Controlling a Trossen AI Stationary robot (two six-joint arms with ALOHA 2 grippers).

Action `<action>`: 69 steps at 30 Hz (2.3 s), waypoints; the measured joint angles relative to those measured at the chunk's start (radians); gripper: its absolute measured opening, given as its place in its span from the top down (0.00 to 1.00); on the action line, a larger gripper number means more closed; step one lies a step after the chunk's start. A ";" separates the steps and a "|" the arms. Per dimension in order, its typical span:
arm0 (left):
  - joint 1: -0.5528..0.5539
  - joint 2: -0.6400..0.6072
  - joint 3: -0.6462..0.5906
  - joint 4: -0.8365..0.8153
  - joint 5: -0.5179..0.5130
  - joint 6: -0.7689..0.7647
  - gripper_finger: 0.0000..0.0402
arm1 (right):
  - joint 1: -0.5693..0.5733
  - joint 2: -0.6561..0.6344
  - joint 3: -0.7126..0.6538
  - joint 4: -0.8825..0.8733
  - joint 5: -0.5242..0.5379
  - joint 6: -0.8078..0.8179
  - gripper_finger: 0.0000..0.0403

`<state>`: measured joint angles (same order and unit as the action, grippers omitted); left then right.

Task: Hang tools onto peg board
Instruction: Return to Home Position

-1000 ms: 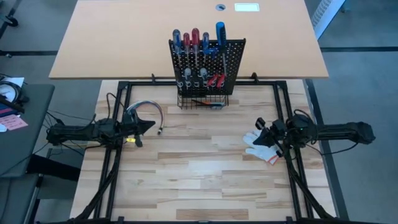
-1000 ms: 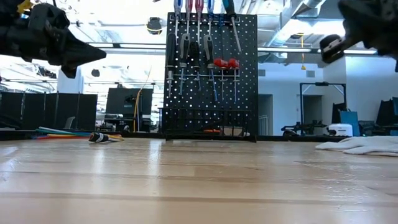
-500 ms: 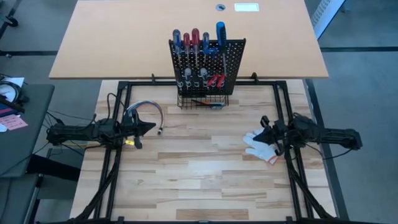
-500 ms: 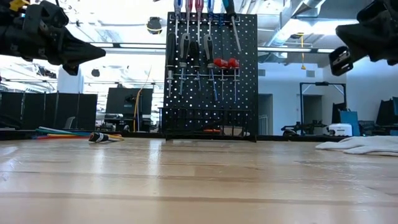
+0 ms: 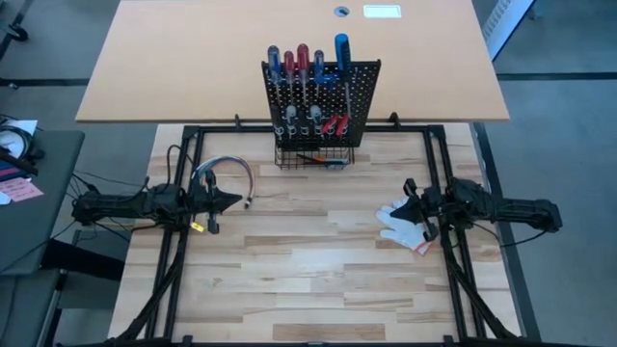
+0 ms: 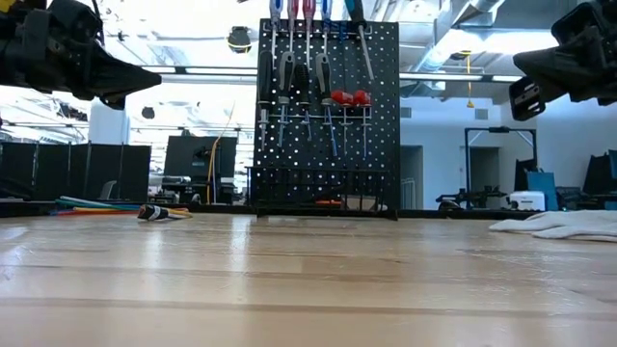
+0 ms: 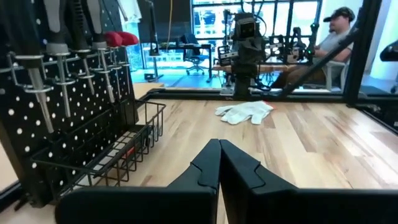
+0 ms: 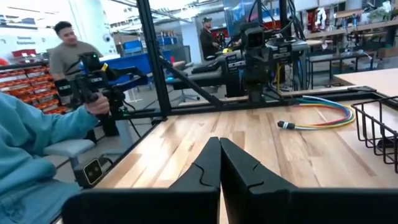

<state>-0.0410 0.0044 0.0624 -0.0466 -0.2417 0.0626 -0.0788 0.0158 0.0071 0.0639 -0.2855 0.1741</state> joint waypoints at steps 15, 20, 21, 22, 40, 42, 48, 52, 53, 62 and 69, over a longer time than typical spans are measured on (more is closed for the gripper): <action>0.000 0.022 0.002 -0.065 -0.001 -0.065 1.00 | 0.012 0.038 -0.001 -0.003 0.000 -0.023 0.98; 0.000 0.022 0.001 -0.066 -0.003 -0.001 1.00 | 0.012 0.037 -0.001 -0.003 0.000 -0.025 0.98; 0.000 0.022 0.001 -0.066 -0.003 -0.002 1.00 | 0.012 0.037 -0.001 -0.003 0.000 -0.025 0.98; 0.000 0.022 0.001 -0.066 -0.003 -0.008 1.00 | 0.012 0.037 -0.001 -0.003 0.000 -0.025 0.98; 0.000 0.022 0.000 -0.066 -0.005 -0.019 1.00 | 0.012 0.037 -0.002 -0.003 0.000 -0.024 0.98; 0.001 0.022 0.000 -0.066 -0.005 -0.023 1.00 | 0.012 0.037 -0.002 -0.004 0.000 -0.025 0.98; 0.001 0.022 0.000 -0.066 -0.005 -0.022 1.00 | 0.012 0.037 -0.002 -0.004 0.000 -0.024 0.98; 0.001 0.022 0.000 -0.066 -0.005 -0.022 1.00 | 0.012 0.037 -0.003 -0.004 0.000 -0.024 0.98; 0.001 0.022 0.000 -0.066 -0.005 -0.023 1.00 | 0.012 0.037 -0.003 -0.004 0.000 -0.024 0.98; 0.001 0.022 0.000 -0.066 -0.005 -0.019 1.00 | 0.012 0.037 -0.003 -0.004 0.000 -0.024 0.98; 0.001 0.022 0.000 -0.066 -0.005 -0.021 1.00 | 0.012 0.037 -0.003 -0.004 0.000 -0.024 0.98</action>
<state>-0.0402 0.0261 0.0624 -0.1127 -0.2462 0.0415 -0.0669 0.0532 0.0044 0.0601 -0.2859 0.1497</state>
